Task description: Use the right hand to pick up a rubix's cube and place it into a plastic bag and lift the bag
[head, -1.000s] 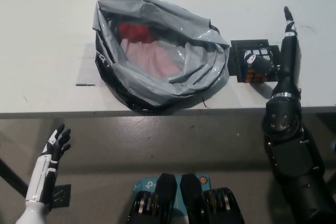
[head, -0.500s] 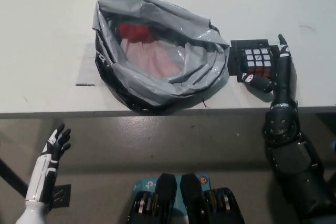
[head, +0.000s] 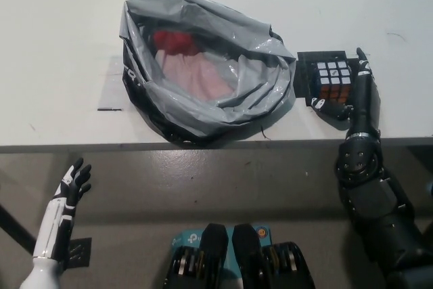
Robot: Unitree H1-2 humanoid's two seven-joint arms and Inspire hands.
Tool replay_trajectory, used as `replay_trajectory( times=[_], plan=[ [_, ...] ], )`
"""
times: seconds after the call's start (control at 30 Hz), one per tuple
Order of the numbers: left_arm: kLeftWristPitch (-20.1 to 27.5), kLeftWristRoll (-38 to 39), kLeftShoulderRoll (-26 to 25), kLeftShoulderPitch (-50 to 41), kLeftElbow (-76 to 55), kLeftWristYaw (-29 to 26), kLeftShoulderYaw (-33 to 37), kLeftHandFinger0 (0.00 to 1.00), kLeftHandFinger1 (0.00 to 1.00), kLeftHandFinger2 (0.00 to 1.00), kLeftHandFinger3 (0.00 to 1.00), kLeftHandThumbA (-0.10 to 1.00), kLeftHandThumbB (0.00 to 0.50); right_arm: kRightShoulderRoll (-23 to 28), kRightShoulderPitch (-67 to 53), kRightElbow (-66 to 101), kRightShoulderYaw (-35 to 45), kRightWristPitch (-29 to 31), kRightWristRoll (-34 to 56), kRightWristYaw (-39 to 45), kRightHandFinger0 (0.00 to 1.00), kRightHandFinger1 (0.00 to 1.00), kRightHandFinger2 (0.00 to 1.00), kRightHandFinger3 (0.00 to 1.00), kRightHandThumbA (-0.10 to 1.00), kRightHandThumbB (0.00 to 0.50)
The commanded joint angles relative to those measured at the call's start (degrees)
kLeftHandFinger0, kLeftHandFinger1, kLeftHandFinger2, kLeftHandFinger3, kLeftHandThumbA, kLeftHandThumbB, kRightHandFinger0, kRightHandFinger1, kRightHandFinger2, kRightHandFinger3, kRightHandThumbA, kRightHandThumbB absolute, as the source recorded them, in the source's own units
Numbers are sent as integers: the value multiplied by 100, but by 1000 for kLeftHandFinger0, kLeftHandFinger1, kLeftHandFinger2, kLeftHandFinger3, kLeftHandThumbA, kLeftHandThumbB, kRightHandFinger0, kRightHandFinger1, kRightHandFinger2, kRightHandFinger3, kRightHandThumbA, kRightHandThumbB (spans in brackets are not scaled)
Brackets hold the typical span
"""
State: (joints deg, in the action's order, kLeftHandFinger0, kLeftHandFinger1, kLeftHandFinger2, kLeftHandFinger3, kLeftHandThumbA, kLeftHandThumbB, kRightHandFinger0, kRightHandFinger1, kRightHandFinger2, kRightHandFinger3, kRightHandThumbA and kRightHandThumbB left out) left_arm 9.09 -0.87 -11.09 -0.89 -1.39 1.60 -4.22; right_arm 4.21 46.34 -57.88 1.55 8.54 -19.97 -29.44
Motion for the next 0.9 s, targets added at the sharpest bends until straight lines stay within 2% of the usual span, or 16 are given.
replay_trajectory(
  times=[0.0, 0.13, 0.33, 0.4, 0.5, 0.77, 0.83, 0.87],
  plan=[
    [193, 5, -42, 108, -165, 19, -27, 1000, 1000, 1000, 1000, 1000, 173, 42, 495, 38, -8, 181, 150, -158, 1000, 1000, 1000, 1000, 1000, 449],
    [174, -9, -53, 99, -197, 25, -23, 1000, 1000, 1000, 1000, 1000, 174, 37, 536, -79, -22, 269, 201, -147, 1000, 1000, 1000, 1000, 1000, 467],
    [179, 3, -59, 141, -160, 20, -38, 1000, 1000, 1000, 1000, 1000, 185, -38, 604, -192, 142, 625, 514, -144, 1000, 1000, 1000, 1000, 1000, 447],
    [158, -26, -56, 138, -180, 5, -37, 1000, 1000, 1000, 1000, 1000, 191, -79, 606, -197, 283, 898, 749, -45, 1000, 1000, 1000, 1000, 926, 417],
    [166, -21, -63, 152, -167, 5, -44, 1000, 1000, 1000, 1000, 1000, 186, -167, 675, -275, 520, 1173, 1058, -87, 1000, 1000, 1000, 1000, 831, 411],
    [121, -23, -63, 138, -198, 5, -50, 1000, 1000, 1000, 1000, 1000, 193, -118, 800, -634, 559, 625, 1092, 63, 1000, 1000, 1000, 1000, 855, 437],
    [130, 4, -62, 140, -197, 17, -50, 1000, 1000, 1000, 1000, 1000, 191, -110, 820, -704, 541, 530, 1072, -14, 1000, 1000, 1000, 1000, 805, 424],
    [142, 1, -57, 143, -188, 10, -53, 1000, 1000, 1000, 1000, 1000, 186, -117, 823, -692, 560, 444, 1078, -82, 1000, 1000, 1000, 1000, 716, 397]
  ],
)
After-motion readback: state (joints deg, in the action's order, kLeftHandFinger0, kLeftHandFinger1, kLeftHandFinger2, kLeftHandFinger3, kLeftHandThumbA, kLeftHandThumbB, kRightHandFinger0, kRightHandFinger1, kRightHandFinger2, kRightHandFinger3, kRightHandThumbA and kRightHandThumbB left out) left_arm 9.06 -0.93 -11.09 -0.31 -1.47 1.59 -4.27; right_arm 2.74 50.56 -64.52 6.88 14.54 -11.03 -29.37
